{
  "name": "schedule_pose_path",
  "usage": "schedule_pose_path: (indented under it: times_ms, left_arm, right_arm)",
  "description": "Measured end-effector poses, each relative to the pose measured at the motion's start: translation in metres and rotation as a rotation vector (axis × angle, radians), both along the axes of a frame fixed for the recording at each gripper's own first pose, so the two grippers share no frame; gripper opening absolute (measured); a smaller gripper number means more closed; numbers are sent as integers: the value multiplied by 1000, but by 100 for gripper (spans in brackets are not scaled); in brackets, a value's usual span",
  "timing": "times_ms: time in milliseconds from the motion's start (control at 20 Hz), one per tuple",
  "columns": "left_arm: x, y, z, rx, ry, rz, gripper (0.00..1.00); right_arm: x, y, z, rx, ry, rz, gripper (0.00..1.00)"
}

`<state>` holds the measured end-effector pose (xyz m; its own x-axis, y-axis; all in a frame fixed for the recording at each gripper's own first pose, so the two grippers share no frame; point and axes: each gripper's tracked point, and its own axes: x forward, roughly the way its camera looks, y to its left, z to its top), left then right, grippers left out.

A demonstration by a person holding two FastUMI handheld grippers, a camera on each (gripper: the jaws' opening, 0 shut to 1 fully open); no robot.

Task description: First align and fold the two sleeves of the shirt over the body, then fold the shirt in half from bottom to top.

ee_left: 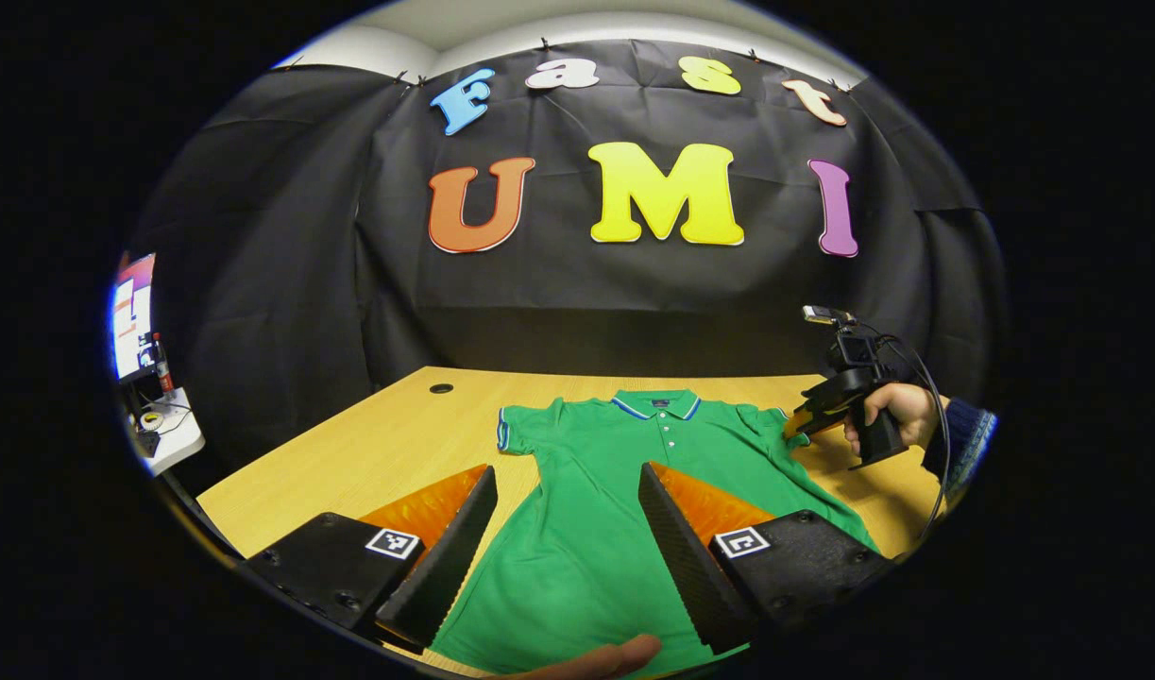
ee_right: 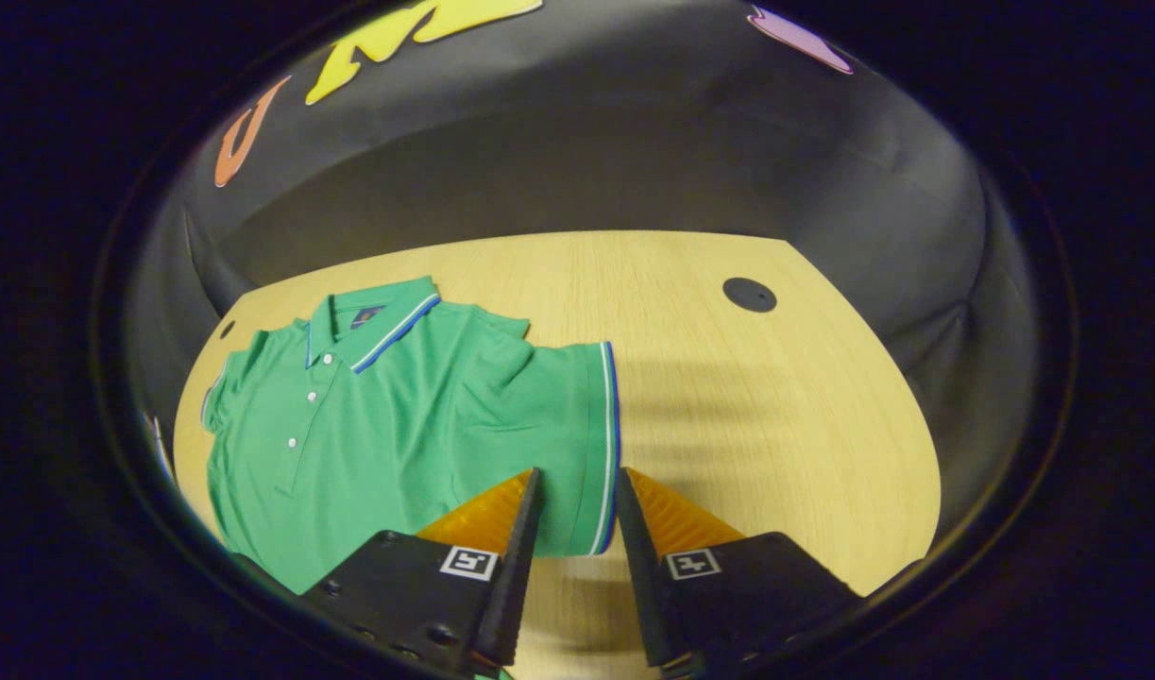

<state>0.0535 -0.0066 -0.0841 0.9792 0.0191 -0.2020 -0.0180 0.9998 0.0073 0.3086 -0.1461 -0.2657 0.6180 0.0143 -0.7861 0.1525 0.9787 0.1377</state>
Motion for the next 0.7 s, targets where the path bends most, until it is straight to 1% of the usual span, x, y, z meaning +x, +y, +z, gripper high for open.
schedule_pose_path:
  times_ms: [50, 100, 150, 200, 250, 400, 600, 700]
  left_arm:
    - [0, 0, 0, -1, -1, 0, 98]
    - [0, 0, -1, -1, 1, 2, 97]
    - [-2, 0, 0, -2, 0, 3, 97]
    - [-2, -1, 2, -3, -3, 2, 97]
    - [-3, -1, 3, -2, -5, -1, 97]
    - [-6, 3, 13, 0, -29, -2, 97]
    - [-6, 17, 18, -7, -42, 19, 97]
    - [-4, 27, 18, -14, -42, 40, 97]
  right_arm:
    - [-2, 5, 4, 14, -6, -17, 41]
    - [-3, 5, 3, 12, 1, -16, 23]
    - [-2, 5, 2, -8, -5, -15, 11]
    - [-2, 5, 2, -35, 9, -19, 2]
    - [-2, 4, 5, -64, 7, -18, 1]
    - [-4, 14, 12, -68, 17, -14, 0]
    - [3, 16, 43, -147, -52, -3, 0]
    - [7, 27, 60, -197, -91, 28, 0]
